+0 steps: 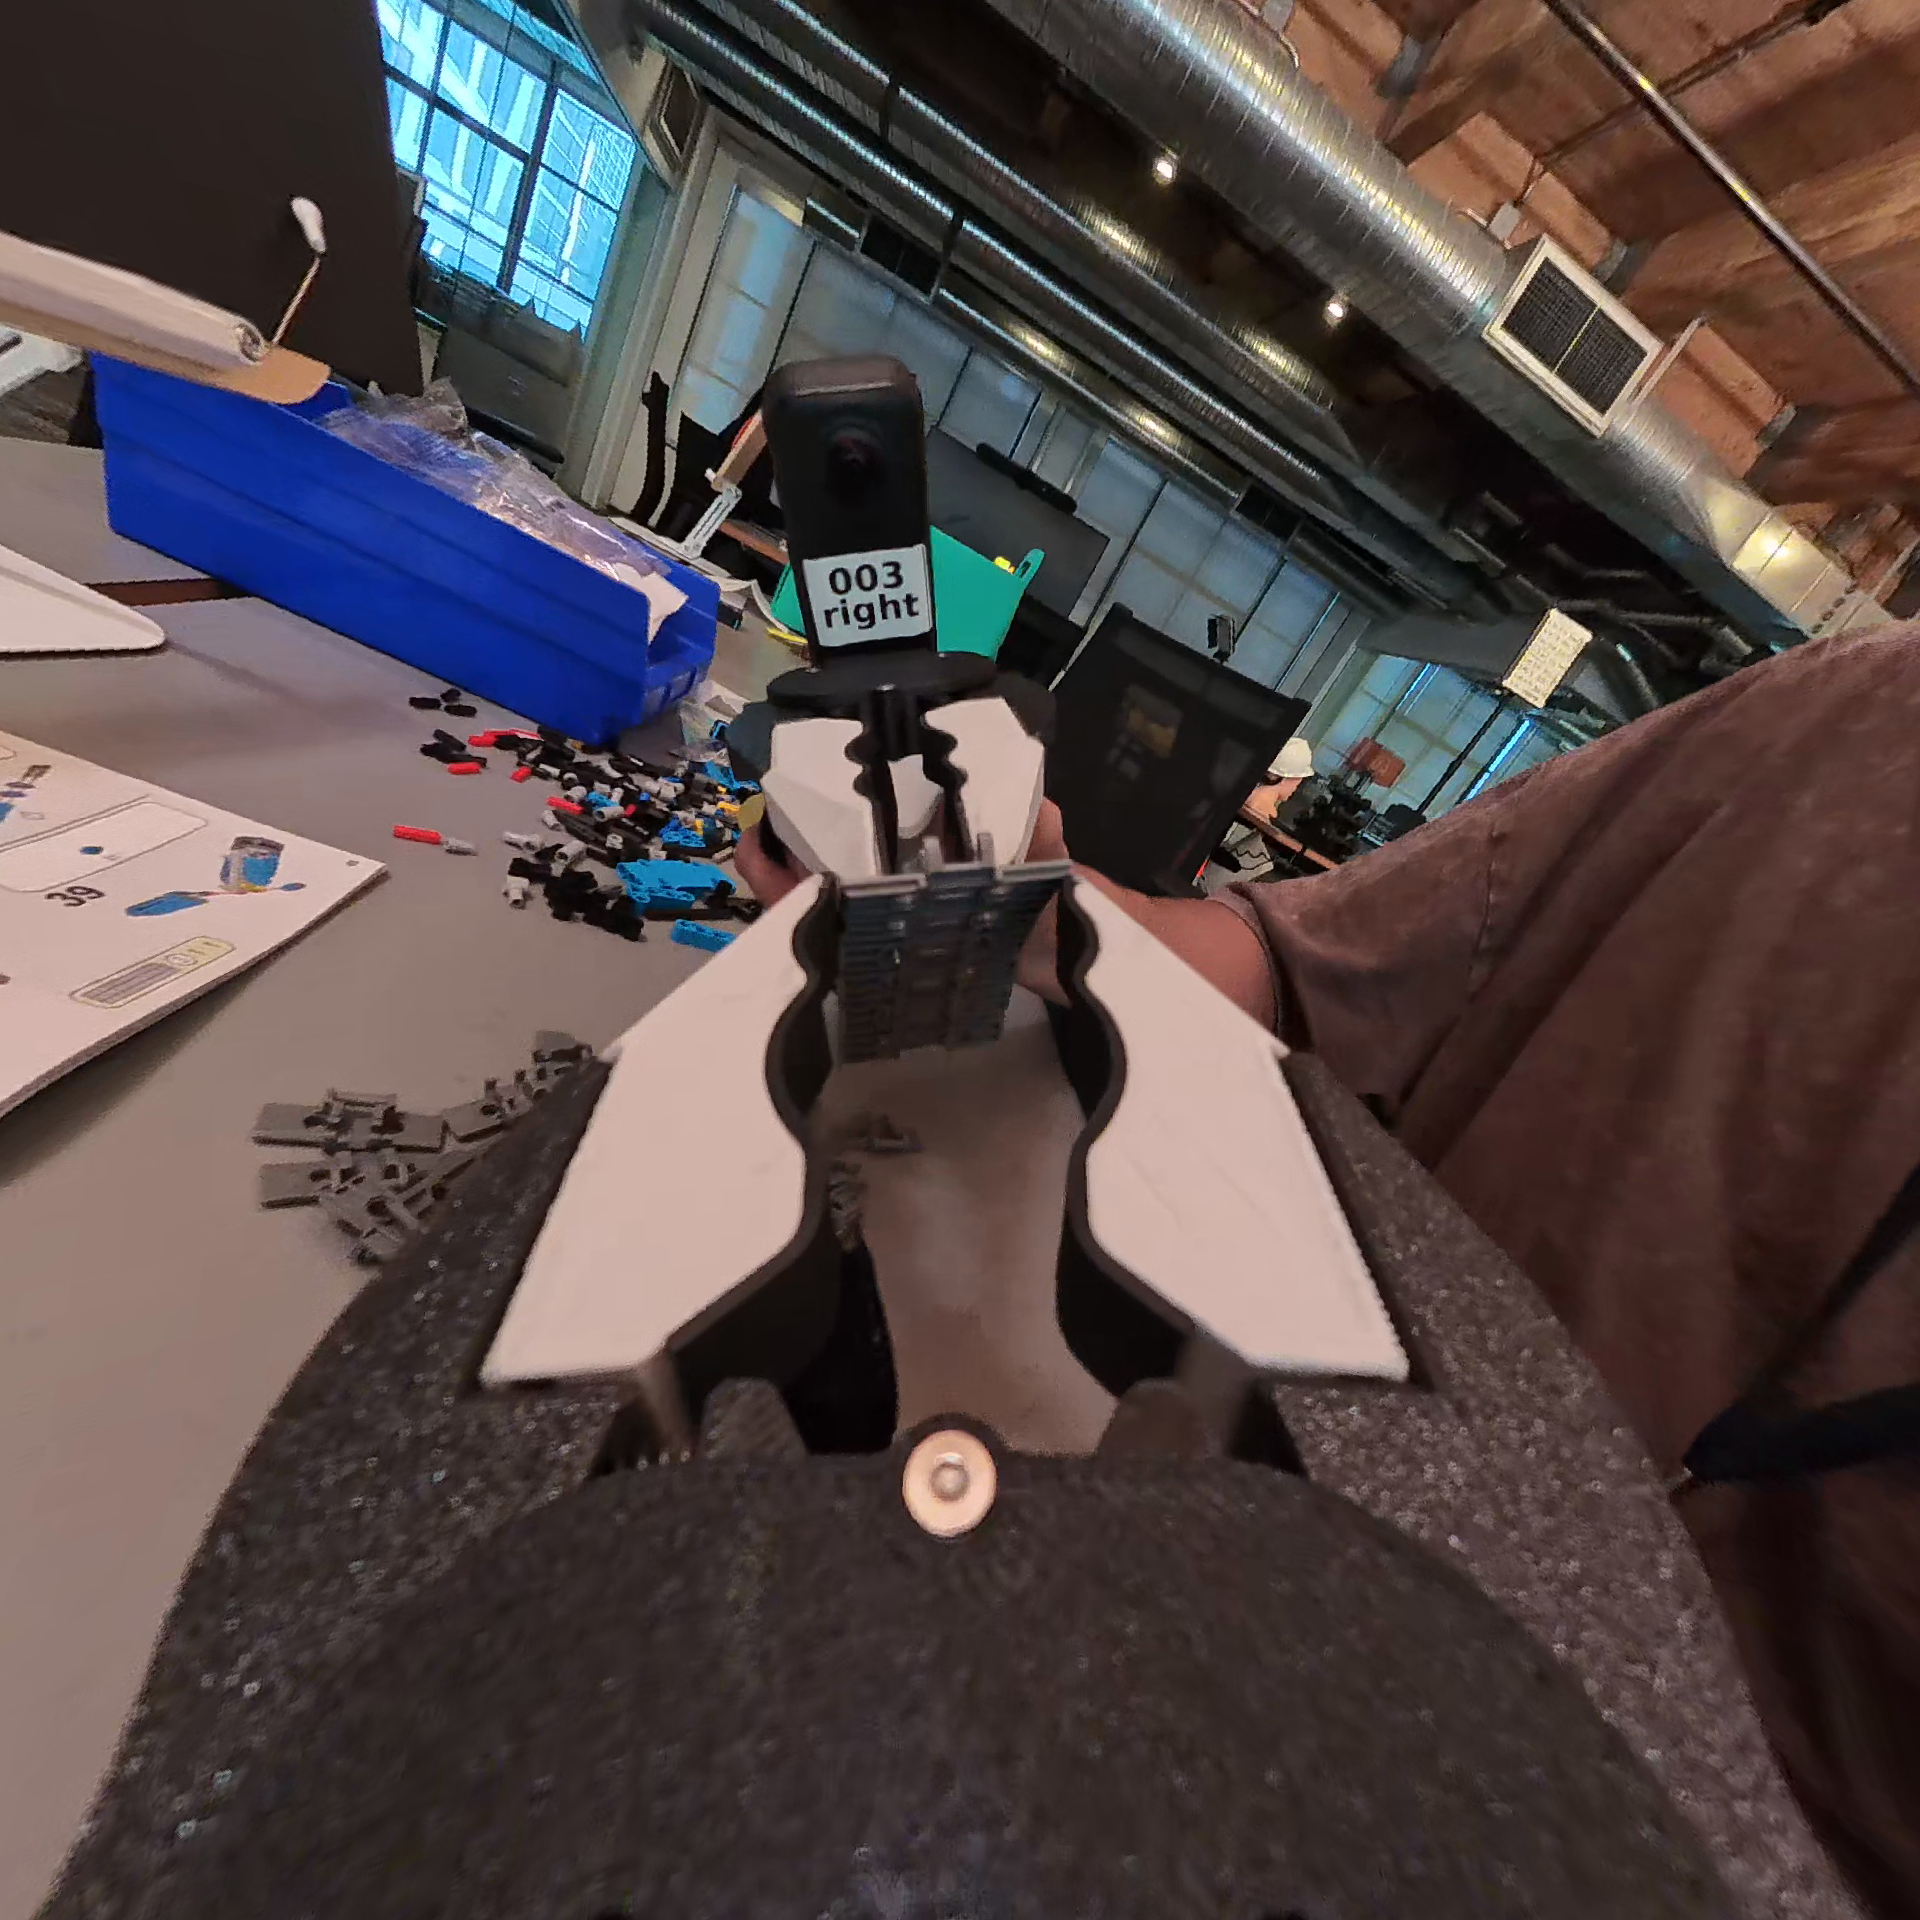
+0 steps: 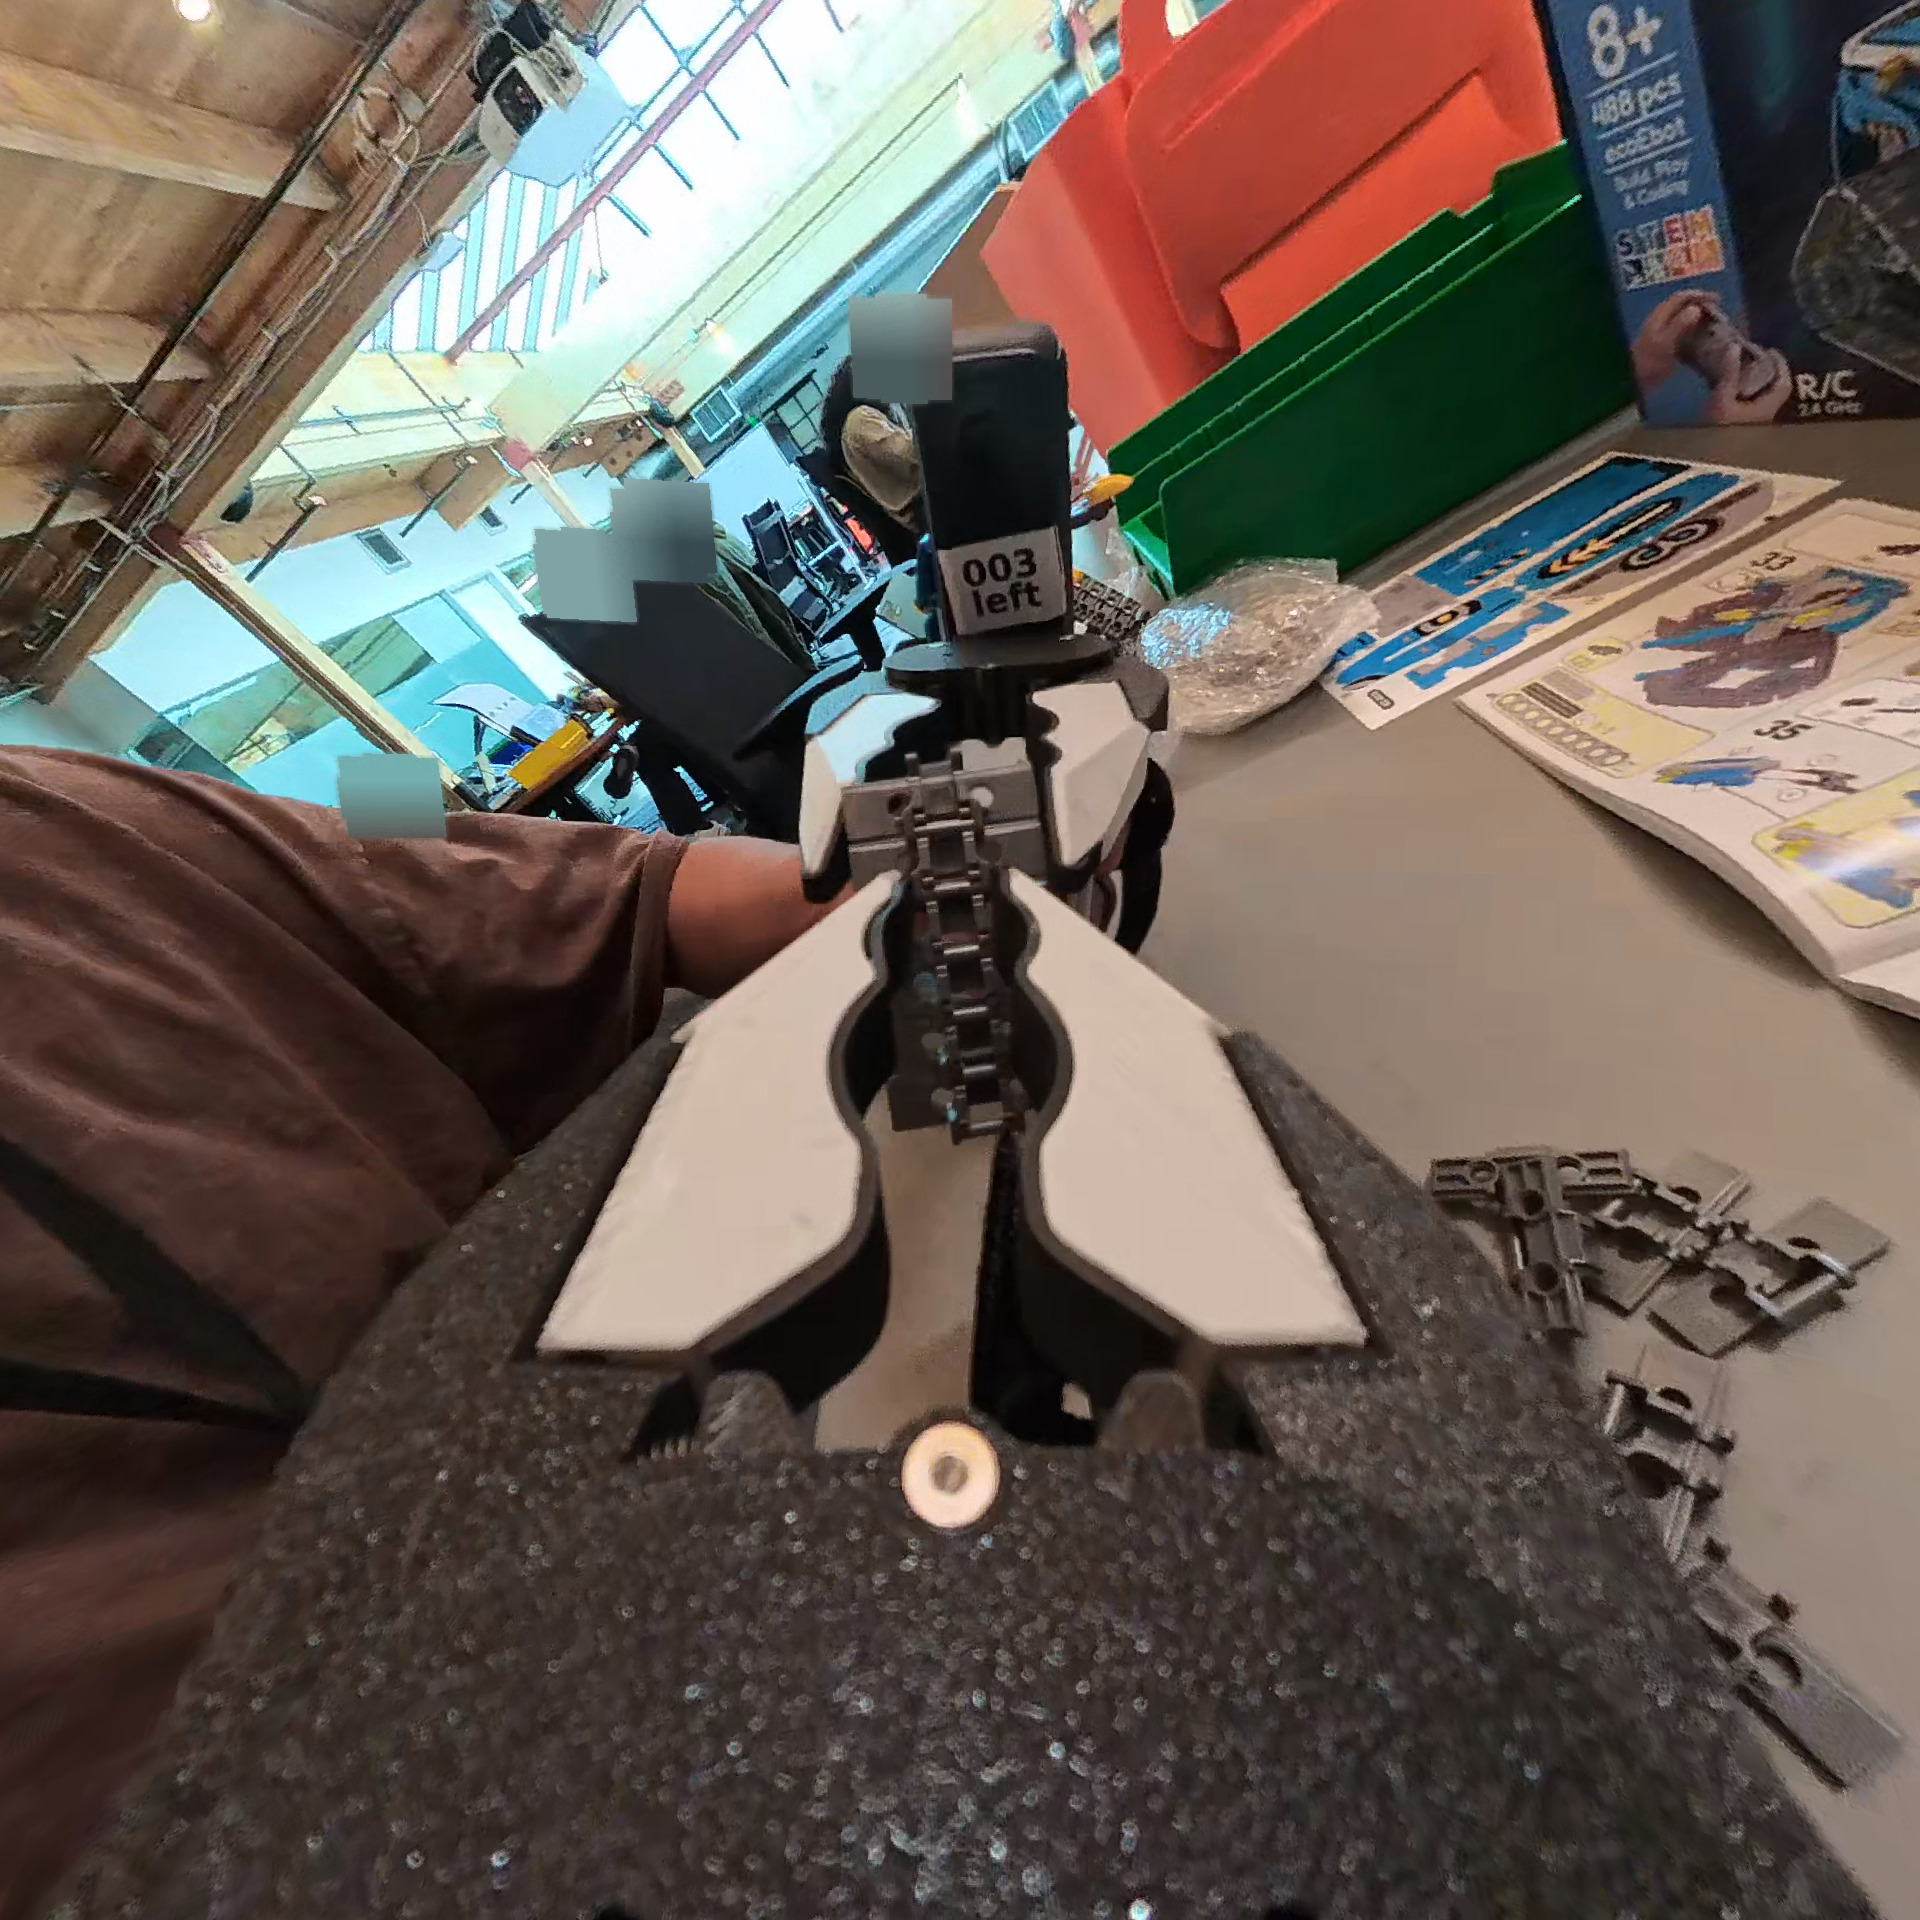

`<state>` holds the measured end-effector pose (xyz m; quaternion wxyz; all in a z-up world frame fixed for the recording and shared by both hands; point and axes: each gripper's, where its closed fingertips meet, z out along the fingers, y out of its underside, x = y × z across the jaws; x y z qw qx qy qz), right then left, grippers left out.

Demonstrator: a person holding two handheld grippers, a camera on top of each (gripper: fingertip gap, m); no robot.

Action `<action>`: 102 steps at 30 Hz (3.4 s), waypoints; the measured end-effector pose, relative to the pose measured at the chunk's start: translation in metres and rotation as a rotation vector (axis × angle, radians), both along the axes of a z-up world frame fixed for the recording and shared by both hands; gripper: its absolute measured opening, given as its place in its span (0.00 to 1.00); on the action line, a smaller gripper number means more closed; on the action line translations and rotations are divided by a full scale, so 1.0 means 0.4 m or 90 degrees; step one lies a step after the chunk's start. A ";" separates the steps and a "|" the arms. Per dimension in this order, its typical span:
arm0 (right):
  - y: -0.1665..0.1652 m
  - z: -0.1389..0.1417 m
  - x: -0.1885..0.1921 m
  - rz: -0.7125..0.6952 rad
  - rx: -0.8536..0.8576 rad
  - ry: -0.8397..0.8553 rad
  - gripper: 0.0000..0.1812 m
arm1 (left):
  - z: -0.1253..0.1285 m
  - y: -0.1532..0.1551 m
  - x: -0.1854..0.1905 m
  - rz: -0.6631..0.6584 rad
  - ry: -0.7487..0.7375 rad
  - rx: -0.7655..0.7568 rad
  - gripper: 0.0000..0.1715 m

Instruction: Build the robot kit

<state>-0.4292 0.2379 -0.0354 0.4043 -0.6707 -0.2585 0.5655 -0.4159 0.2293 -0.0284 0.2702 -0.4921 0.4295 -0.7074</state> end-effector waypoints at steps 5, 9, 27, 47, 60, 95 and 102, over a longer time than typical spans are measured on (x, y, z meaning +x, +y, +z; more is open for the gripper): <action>0.020 0.004 0.005 -0.056 0.065 -0.018 0.16 | -0.004 0.023 -0.023 0.018 -0.003 -0.040 0.23; 0.029 0.027 -0.010 -0.179 0.263 -0.159 0.27 | 0.001 0.075 -0.045 0.055 -0.030 -0.119 0.23; 0.065 -0.007 -0.049 -0.401 0.565 -0.507 0.10 | -0.010 0.064 -0.029 0.033 -0.036 -0.192 0.24; -0.045 -0.184 0.112 -0.137 0.665 -0.763 0.04 | -0.265 -0.017 -0.001 0.047 0.349 0.346 0.26; -0.061 -0.208 0.073 -0.112 0.738 -0.858 0.04 | -0.253 -0.071 -0.014 -0.022 0.312 0.356 0.21; -0.130 -0.087 -0.004 -0.135 0.574 -0.484 0.28 | -0.153 -0.089 -0.026 -0.083 0.204 0.168 0.23; -0.116 -0.142 0.032 0.010 0.163 -0.280 0.32 | -0.188 -0.121 -0.024 -0.087 0.229 0.300 0.23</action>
